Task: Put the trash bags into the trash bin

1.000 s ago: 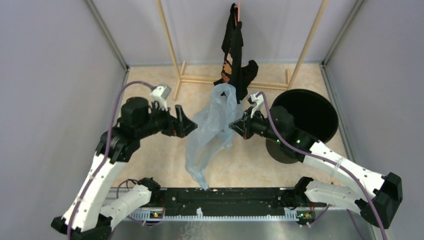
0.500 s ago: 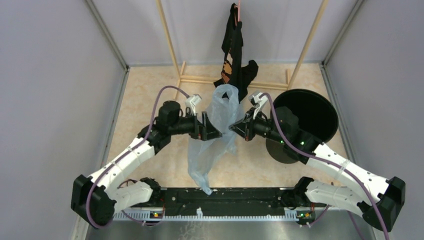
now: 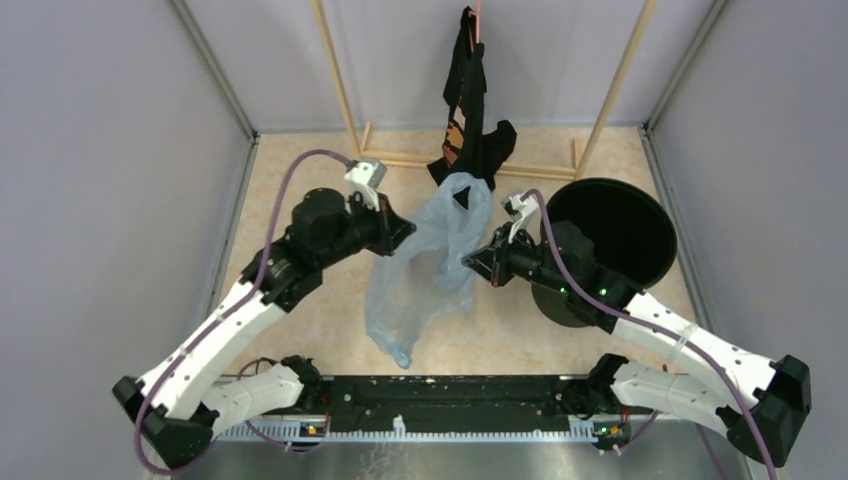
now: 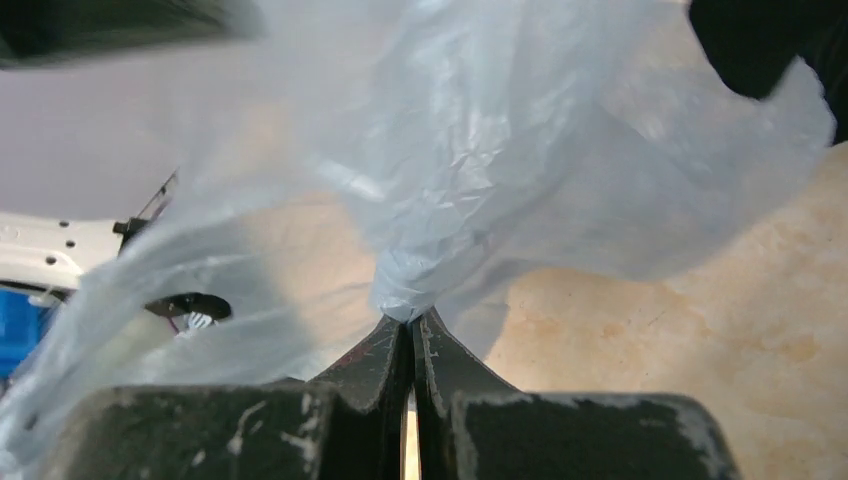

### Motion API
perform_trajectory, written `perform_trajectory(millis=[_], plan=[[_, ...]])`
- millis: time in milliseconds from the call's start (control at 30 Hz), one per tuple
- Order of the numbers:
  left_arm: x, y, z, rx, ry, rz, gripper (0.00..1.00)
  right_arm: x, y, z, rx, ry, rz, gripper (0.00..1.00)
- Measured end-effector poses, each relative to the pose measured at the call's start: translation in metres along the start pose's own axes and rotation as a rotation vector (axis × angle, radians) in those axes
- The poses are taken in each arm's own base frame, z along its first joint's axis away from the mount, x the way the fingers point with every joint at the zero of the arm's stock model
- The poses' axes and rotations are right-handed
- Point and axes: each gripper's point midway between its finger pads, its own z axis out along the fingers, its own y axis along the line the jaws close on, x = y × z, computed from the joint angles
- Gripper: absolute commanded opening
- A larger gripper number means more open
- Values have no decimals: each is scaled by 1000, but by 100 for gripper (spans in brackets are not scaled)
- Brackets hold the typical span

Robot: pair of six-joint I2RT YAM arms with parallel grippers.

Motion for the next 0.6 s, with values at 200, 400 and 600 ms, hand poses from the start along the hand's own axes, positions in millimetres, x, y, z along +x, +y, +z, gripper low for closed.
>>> perform_trajectory(millis=[200,400,600], plan=[[-81,-20,-82,-44,-268,141,0,13,-7,12,36,52,72,0],[-148,-60,-176,31,-554,206,0,-37,17,24,-22,-15,81,0],[-125,-60,-172,82,-534,170,0,-52,25,35,-71,-97,110,0]])
